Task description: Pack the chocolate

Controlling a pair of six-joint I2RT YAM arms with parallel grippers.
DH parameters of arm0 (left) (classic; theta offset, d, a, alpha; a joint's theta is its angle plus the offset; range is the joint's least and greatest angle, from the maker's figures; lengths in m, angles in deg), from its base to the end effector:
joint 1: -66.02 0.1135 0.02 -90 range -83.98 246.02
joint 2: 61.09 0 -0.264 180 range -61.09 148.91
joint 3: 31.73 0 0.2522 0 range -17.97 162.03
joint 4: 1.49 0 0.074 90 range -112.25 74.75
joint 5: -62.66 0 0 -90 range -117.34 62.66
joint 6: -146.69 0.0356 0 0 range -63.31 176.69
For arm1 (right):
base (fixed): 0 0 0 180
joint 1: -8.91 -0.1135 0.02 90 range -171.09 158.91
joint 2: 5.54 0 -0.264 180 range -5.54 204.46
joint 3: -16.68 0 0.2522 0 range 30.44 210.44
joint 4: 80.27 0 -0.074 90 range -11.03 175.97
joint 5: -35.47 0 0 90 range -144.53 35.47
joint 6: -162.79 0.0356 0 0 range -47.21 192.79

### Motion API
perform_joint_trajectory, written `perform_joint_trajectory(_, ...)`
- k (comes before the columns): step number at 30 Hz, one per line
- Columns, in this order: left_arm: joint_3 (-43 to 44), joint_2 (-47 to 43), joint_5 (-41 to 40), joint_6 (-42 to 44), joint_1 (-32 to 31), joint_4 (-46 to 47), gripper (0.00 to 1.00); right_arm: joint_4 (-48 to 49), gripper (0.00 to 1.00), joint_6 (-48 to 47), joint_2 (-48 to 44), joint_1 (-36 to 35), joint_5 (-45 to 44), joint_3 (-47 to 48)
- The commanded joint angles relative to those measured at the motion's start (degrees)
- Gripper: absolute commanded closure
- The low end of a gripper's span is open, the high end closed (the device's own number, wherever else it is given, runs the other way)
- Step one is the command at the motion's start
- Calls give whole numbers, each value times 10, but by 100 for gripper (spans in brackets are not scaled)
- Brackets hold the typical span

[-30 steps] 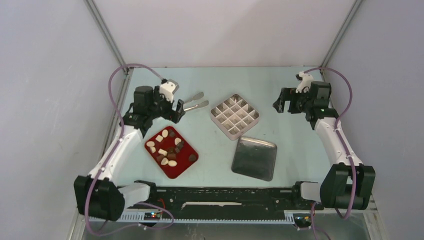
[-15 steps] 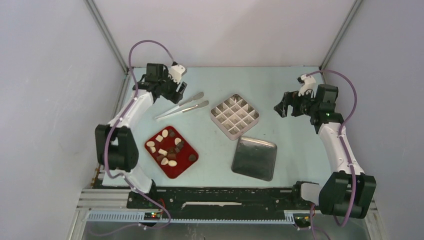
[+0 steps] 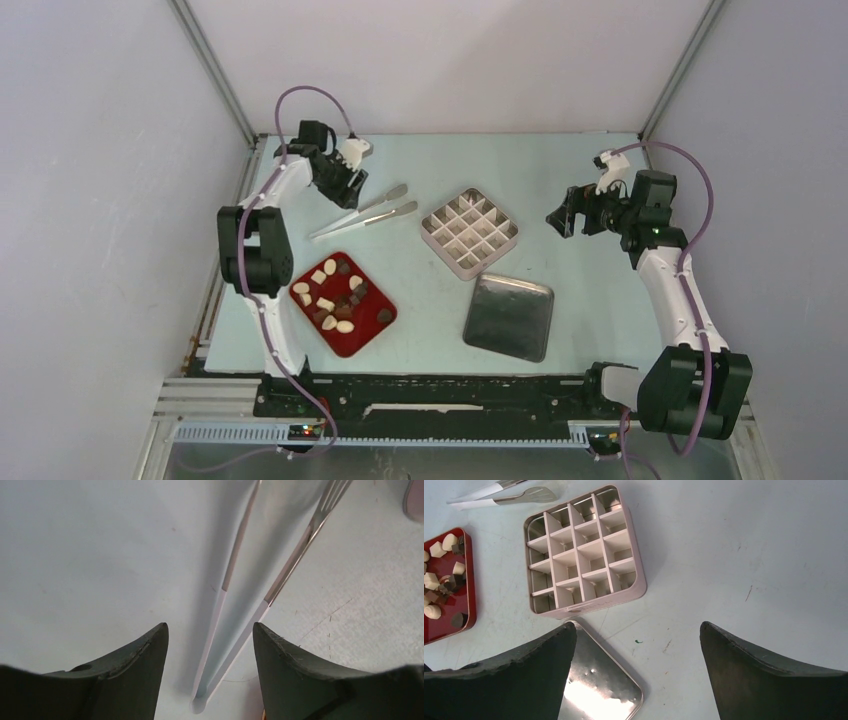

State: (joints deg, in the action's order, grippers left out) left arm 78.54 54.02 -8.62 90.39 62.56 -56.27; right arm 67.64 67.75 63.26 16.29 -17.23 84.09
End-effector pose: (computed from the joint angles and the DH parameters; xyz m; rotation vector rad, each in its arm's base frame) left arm 0.4363 -0.0378 0.2383 0.9169 2.3711 -0.2243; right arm 0.2626 -0.0123 0.2971 -0.3283 2.0464 0.5657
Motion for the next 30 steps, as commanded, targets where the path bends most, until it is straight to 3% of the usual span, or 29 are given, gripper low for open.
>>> perform_joint_trajectory(1, 33, 20, 26, 45, -2, -41, 32, 12, 4, -13, -1, 2, 11, 0)
perform_joint_trajectory(6, 37, 46, 3, 50, -2, -23, 35, 12, 4, -12, 3, 2, 17, -1)
perform_joint_trajectory(11, 94, 90, 4, 56, -4, -76, 48, 11, 5, -12, 2, 2, 17, 0)
perform_joint_trajectory(22, 114, 112, -51, 57, -17, -98, 49, 9, 5, -10, 1, 2, 25, 0)
perform_joint_trajectory(30, 181, 165, -77, 47, -19, -166, 51, 5, 5, -10, -1, 4, 29, 0)
